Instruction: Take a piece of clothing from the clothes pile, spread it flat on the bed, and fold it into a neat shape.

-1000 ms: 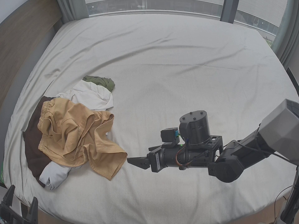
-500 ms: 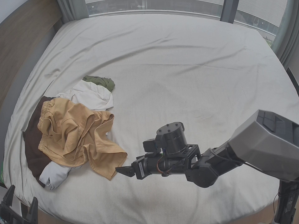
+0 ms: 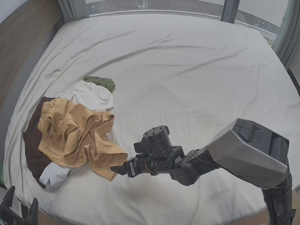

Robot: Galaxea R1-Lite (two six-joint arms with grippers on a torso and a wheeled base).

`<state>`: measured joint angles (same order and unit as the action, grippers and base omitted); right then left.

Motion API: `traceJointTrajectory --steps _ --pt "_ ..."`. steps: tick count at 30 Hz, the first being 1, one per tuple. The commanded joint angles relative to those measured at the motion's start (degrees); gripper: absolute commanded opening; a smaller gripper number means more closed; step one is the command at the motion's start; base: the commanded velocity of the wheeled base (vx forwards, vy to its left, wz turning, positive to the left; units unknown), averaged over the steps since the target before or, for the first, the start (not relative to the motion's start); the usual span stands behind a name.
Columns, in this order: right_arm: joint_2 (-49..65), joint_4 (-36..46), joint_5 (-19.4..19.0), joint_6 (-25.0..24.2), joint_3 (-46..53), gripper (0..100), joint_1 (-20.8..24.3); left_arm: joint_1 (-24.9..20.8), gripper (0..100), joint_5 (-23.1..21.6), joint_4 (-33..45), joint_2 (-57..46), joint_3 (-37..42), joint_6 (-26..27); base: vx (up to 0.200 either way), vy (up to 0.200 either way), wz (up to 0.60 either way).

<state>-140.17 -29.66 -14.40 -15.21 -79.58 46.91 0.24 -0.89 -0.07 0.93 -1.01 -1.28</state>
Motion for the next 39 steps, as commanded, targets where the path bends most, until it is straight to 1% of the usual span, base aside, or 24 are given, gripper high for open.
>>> traceJointTrajectory --steps 1,12,16,23,27,28,31,35,39 --pt "-3.89 0.04 1.65 0.01 -3.74 100 -0.5 0.02 100 0.01 -0.01 -0.93 1.01 0.23 0.0 0.0 0.0" --pt "-5.91 0.04 2.18 0.01 -6.9 100 0.11 0.02 100 0.01 -0.01 -0.84 1.01 0.14 0.0 0.0 0.0" --pt "-7.84 0.04 3.5 0.01 -9.98 100 0.46 0.02 100 0.01 -0.01 -0.93 1.01 0.14 0.0 0.0 0.0" --pt "-9.42 -0.05 3.94 -0.43 -13.06 100 1.34 0.02 100 0.01 -0.01 -0.93 1.01 -0.04 0.0 0.0 0.0" --pt "-9.77 -0.05 5.61 -0.34 -13.32 100 1.52 0.02 100 0.01 -0.01 -0.93 1.01 -0.13 0.0 0.0 0.0" --pt "-9.77 -0.05 5.87 -0.34 -13.23 0 1.52 0.02 100 0.01 -0.01 -0.93 1.01 -0.04 0.0 0.0 0.0" --pt "-9.69 -0.05 6.05 -0.43 -12.97 0 1.52 0.02 100 0.01 -0.01 -0.93 1.01 -0.21 0.0 0.0 0.0" --pt "-9.42 -0.14 7.54 -0.43 -12.44 0 1.52 0.02 100 0.01 -0.01 -0.93 1.01 -0.21 0.0 0.0 0.0" --pt "-8.37 -0.22 7.81 -0.52 -10.86 0 1.78 0.02 100 0.01 -0.01 -0.93 1.01 -0.3 0.0 0.0 0.0"
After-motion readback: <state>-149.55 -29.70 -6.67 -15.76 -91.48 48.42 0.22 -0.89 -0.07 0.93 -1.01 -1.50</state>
